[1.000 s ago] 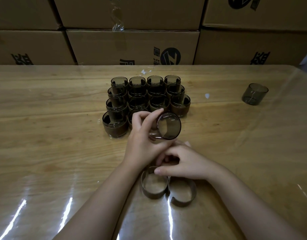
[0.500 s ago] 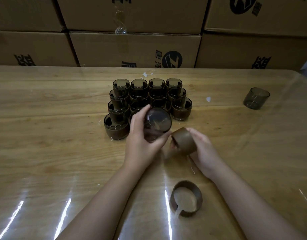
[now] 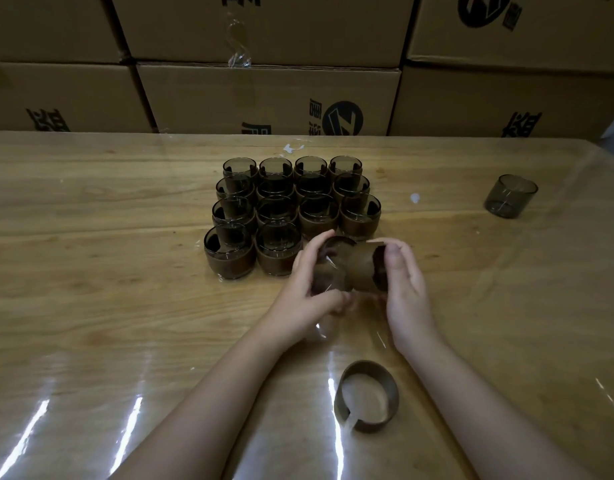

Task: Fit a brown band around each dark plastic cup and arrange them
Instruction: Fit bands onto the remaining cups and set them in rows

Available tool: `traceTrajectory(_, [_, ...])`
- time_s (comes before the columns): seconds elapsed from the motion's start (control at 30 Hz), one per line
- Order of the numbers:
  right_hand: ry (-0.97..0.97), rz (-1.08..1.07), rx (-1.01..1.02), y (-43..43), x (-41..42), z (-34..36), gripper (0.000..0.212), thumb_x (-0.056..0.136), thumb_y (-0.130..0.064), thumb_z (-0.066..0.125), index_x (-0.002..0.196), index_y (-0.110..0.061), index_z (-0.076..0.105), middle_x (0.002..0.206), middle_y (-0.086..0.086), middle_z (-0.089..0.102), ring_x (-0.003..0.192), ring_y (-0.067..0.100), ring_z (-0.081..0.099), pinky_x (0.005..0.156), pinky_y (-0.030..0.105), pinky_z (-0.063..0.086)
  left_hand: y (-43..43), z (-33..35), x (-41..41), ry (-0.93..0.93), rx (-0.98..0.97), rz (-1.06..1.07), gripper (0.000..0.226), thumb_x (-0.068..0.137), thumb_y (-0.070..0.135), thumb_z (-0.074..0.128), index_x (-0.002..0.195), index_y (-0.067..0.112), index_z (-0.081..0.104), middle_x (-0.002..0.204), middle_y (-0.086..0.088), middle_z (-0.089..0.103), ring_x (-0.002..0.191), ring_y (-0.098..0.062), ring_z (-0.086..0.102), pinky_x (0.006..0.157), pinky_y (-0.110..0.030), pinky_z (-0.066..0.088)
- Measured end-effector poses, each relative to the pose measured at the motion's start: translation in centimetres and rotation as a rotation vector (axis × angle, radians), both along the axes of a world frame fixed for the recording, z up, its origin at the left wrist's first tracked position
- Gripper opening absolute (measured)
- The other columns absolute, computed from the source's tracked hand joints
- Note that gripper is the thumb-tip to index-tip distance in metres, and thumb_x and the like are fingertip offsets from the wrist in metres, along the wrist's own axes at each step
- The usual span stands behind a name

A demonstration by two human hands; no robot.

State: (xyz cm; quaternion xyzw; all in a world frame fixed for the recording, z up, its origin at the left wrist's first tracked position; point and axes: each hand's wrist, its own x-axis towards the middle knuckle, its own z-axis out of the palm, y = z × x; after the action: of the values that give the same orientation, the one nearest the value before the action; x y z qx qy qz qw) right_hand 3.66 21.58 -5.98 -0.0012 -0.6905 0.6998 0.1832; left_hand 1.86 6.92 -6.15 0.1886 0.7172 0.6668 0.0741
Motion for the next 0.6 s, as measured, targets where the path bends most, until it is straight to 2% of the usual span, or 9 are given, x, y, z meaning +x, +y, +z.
traceTrajectory(0.13, [0.133, 0.021, 0.123, -0.2, 0.41, 0.12, 0.029, 0.097, -0.044, 0.036, 0.101, -0.039, 0.064, 0.098, -0.023, 0.066, 0.095, -0.003, 0.061, 0.079, 0.01, 0.045, -0.15, 0.36, 0.27, 0.011, 0.039, -0.054, 0.07, 0.067, 0.043, 0.064, 0.131, 0.047, 0.036, 0.141, -0.007, 0.037, 0.107, -0.031, 0.061, 0.077, -0.038, 0.057])
traceTrajectory(0.23, [0.164, 0.004, 0.213, 0.03, 0.56, -0.06, 0.029, 0.096, -0.043, 0.036, 0.107, -0.039, 0.063, 0.099, -0.019, 0.066, 0.098, -0.004, 0.059, 0.082, 0.008, 0.042, -0.01, 0.43, 0.34, 0.04, -0.003, -0.02, 0.064, 0.069, 0.056, 0.059, 0.128, 0.045, 0.037, 0.137, -0.007, 0.039, 0.096, -0.022, 0.063, 0.069, -0.031, 0.056])
traceTrajectory(0.3, [0.243, -0.057, 0.335, 0.14, 0.74, -0.08, 0.028, 0.098, -0.037, 0.036, 0.111, -0.036, 0.062, 0.095, -0.016, 0.06, 0.095, -0.002, 0.057, 0.082, 0.008, 0.041, 0.08, 0.4, 0.4, 0.072, -0.045, 0.01, 0.061, 0.069, 0.059, 0.058, 0.126, 0.048, 0.037, 0.133, -0.005, 0.04, 0.096, -0.023, 0.06, 0.068, -0.028, 0.055])
traceTrajectory(0.37, [0.329, -0.111, 0.451, 0.28, 0.89, -0.15, 0.029, 0.099, -0.032, 0.037, 0.115, -0.029, 0.061, 0.096, -0.018, 0.053, 0.09, 0.0, 0.054, 0.082, 0.016, 0.042, 0.05, 0.37, 0.46, 0.139, -0.12, 0.036, 0.058, 0.072, 0.061, 0.054, 0.125, 0.05, 0.037, 0.128, 0.005, 0.041, 0.103, -0.021, 0.057, 0.079, -0.034, 0.055])
traceTrajectory(0.4, [0.351, -0.125, 0.481, 0.33, 0.9, -0.16, 0.029, 0.099, -0.031, 0.038, 0.116, -0.027, 0.061, 0.096, -0.02, 0.051, 0.09, 0.001, 0.053, 0.082, 0.023, 0.044, 0.0, 0.32, 0.47, 0.17, -0.15, 0.049, 0.056, 0.073, 0.062, 0.052, 0.126, 0.05, 0.036, 0.127, 0.01, 0.041, 0.107, -0.013, 0.055, 0.086, -0.035, 0.053])
traceTrajectory(0.43, [0.363, -0.122, 0.499, 0.39, 0.89, -0.14, 0.029, 0.099, -0.031, 0.038, 0.117, -0.026, 0.061, 0.097, -0.02, 0.051, 0.09, 0.002, 0.053, 0.081, 0.03, 0.046, -0.04, 0.25, 0.46, 0.2, -0.167, 0.062, 0.055, 0.074, 0.063, 0.049, 0.127, 0.05, 0.035, 0.126, 0.012, 0.041, 0.11, -0.002, 0.05, 0.091, -0.03, 0.05])
traceTrajectory(0.5, [0.385, -0.08, 0.537, 0.42, 0.86, -0.11, 0.03, 0.099, -0.03, 0.04, 0.118, -0.023, 0.062, 0.097, -0.019, 0.05, 0.088, 0.004, 0.054, 0.078, 0.039, 0.049, -0.09, 0.16, 0.43, 0.26, -0.195, 0.073, 0.055, 0.077, 0.062, 0.044, 0.128, 0.047, 0.033, 0.125, 0.008, 0.042, 0.112, 0.015, 0.041, 0.094, -0.01, 0.037])
traceTrajectory(0.53, [0.398, -0.054, 0.56, 0.38, 0.86, -0.09, 0.031, 0.098, -0.03, 0.041, 0.118, -0.022, 0.063, 0.097, -0.017, 0.049, 0.087, 0.007, 0.054, 0.077, 0.042, 0.049, -0.08, 0.16, 0.42, 0.278, -0.21, 0.073, 0.055, 0.078, 0.062, 0.043, 0.129, 0.045, 0.033, 0.126, 0.006, 0.042, 0.113, 0.018, 0.039, 0.092, -0.003, 0.032])
traceTrajectory(0.6, [0.408, -0.012, 0.573, 0.17, 0.94, 0.0, 0.031, 0.098, -0.029, 0.043, 0.119, -0.02, 0.064, 0.096, -0.014, 0.048, 0.085, 0.011, 0.054, 0.076, 0.04, 0.049, -0.08, 0.16, 0.37, 0.286, -0.219, 0.075, 0.054, 0.079, 0.061, 0.042, 0.129, 0.044, 0.034, 0.126, 0.008, 0.043, 0.115, 0.018, 0.038, 0.09, 0.001, 0.028])
